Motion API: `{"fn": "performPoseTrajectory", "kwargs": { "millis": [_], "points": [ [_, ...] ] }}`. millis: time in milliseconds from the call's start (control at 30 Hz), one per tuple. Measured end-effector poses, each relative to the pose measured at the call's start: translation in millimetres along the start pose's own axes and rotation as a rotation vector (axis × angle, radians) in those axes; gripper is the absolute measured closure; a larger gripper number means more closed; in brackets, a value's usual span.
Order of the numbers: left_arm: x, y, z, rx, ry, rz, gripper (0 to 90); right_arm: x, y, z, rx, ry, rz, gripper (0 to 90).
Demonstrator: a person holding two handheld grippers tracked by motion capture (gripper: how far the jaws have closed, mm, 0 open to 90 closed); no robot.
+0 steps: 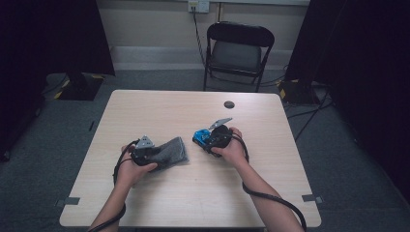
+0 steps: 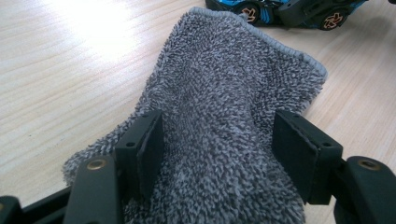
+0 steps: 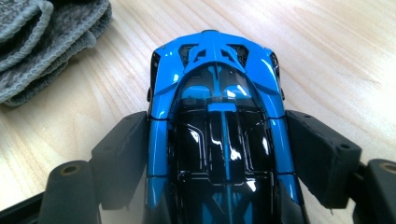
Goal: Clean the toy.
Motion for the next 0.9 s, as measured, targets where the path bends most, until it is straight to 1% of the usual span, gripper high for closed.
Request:
{"fn": "performPoseTrajectory", "kwargs": {
  "millis": [67,133,200,233,267,400,533,667,700,767,833,900],
  "points": [
    [0.3,-0.2,-0.3,0.0,-0.001,0.0,34.7,0.7,-0.5,-0.4,-0.001,0.019,0.001,23.1],
    [0.6,-0.2,-0.6,0.006,-0.004,0.001,34.6,1.4,-0.5,0.0,0.002,0.02,0.0,22.9],
    [0.8,-0.2,-1.1,0.014,-0.004,0.0,34.5,2.9,0.3,-0.5,-0.014,0.042,-0.003,22.1],
    [1.1,-0.8,-1.4,0.01,-0.006,-0.001,34.5,3.4,0.9,-0.8,-0.023,0.051,-0.007,22.1],
    [1.3,-0.8,-1.5,0.012,-0.006,-0.001,34.5,3.8,0.9,-0.4,-0.022,0.049,-0.013,22.2],
    [0.9,-0.1,-1.2,0.017,-0.005,-0.005,34.3,3.2,0.2,-0.4,-0.006,0.052,-0.009,25.1],
    [0.8,-0.8,-1.1,0.015,-0.006,-0.006,33.8,2.8,0.7,-0.8,-0.016,0.049,-0.002,25.4],
    [0.8,-0.4,-1.0,0.016,-0.007,-0.007,33.7,2.5,1.0,-0.9,-0.014,0.046,-0.006,25.4],
    [0.7,-0.5,-1.1,0.011,-0.008,-0.008,33.7,2.3,1.0,-1.0,-0.012,0.046,-0.006,25.3],
    [0.8,-0.2,-1.1,0.01,-0.01,-0.011,33.7,0.8,1.3,-2.1,-0.02,0.057,-0.009,25.3],
    [0.8,-0.3,-1.1,0.007,-0.01,-0.012,33.7,-1.1,0.8,-2.4,-0.021,0.06,0.0,25.3],
    [0.8,-0.3,-1.1,0.011,-0.009,-0.01,33.7,-3.1,-0.3,-2.5,0.015,0.048,0.019,25.4]
  ]
}}
Point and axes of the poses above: each handheld gripper's, and its own axes: x roughly forward along the jaws, z roughly out of its top, y roughly to its left, the point moved 7 cm from there along x, roughly forward along the jaws, and after that the axes turned 7 degrees about z, right-handed, at the moved point
